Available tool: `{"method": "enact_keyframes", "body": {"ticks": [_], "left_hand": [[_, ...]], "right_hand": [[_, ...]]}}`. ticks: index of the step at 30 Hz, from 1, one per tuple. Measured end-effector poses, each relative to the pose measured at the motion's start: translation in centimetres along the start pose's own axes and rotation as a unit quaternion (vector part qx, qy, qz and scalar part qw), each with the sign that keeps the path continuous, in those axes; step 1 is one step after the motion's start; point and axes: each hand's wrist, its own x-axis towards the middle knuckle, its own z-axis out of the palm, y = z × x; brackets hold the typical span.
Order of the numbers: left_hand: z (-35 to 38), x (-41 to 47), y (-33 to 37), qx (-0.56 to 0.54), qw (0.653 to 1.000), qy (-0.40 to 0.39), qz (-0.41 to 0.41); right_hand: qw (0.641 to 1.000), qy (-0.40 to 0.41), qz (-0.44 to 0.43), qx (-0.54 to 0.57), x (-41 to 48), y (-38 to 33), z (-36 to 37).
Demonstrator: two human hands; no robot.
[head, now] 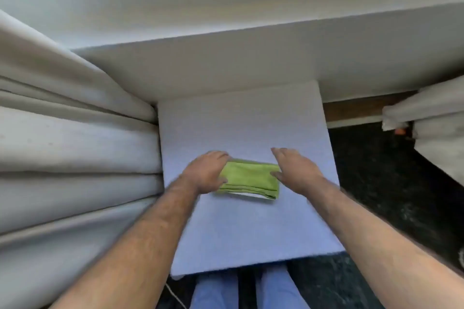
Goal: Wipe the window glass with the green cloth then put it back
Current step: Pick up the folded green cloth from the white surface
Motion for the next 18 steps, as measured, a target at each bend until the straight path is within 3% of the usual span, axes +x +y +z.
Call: {"method": "enact_keyframes", "body": {"ticks": [5,13,18], "left_hand": [[5.8,3.3,-1.4,0.045,0.997,-0.046,-0.048],[8.2,6.5,-1.2,0.115,0.988,0.039,-0.096],[7.4,7.3,-0.7,0.050,0.991,0.033,-0.118]], "right_hand": [[0.999,-0.027,0.025,-0.033,3.6,0.8,5.1],[0.990,0.059,0.036,-0.127,6.6,0.8,8.9],[0.990,0.078,0.051,-0.106,6.8,0.4,9.2]]}}
